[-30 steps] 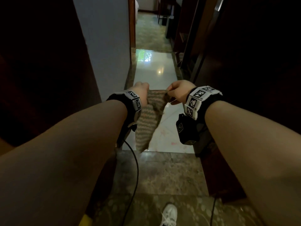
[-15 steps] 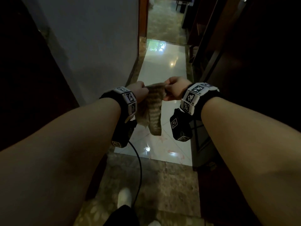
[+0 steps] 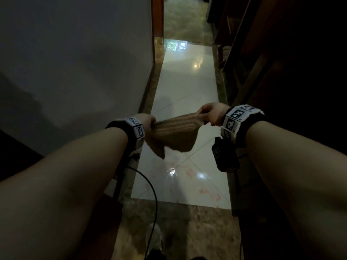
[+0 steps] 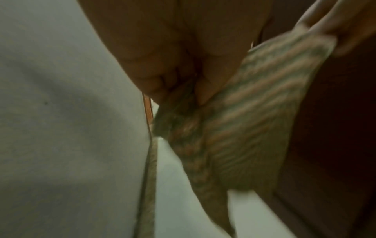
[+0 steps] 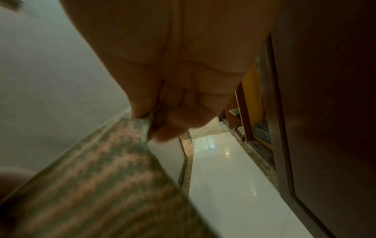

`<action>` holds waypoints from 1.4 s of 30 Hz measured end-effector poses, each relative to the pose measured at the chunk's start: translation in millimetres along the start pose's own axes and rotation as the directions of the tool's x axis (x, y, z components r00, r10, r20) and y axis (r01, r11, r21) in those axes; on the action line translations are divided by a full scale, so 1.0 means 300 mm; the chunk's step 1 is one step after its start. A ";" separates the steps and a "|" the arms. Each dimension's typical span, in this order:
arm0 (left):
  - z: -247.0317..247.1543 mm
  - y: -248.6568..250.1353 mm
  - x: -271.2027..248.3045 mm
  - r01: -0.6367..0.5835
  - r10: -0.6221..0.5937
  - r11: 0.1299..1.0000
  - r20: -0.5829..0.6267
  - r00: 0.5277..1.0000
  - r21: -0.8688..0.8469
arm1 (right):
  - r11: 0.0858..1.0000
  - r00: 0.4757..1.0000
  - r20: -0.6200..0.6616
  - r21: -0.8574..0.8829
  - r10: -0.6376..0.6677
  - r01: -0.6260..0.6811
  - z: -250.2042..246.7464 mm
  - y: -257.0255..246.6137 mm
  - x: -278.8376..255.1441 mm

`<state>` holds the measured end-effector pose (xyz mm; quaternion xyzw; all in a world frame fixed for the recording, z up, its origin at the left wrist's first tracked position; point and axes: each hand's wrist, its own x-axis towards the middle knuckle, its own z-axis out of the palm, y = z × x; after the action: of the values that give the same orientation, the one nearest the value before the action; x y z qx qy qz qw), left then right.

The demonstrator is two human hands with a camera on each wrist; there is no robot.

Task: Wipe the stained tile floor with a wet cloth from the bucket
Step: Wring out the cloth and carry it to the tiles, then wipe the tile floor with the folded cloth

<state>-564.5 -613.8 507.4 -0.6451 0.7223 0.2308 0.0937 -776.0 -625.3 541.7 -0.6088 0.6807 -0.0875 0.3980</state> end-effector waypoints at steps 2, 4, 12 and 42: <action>0.000 -0.050 0.073 0.037 -0.037 0.999 0.014 0.999 0.014 | 0.997 0.999 0.002 -0.073 -0.032 0.032 -0.001 0.021 0.086; 0.011 -0.094 0.142 0.077 -0.078 0.997 0.018 0.997 0.010 | 0.997 0.999 0.039 -0.080 -0.004 0.007 0.010 0.047 0.164; 0.090 -0.069 0.416 0.171 -0.169 0.977 0.021 0.985 -0.129 | 0.994 0.994 0.026 -0.011 0.105 -0.105 0.075 0.190 0.465; 1.651 -0.648 1.468 0.101 -0.123 0.987 0.182 0.976 0.123 | 0.966 0.987 0.155 -0.257 0.041 0.000 1.442 1.259 1.499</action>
<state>-521.5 -791.8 -158.5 -0.6537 0.6844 0.2440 0.2113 -756.1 -779.3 -170.9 -0.6531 0.6586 0.0540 0.3697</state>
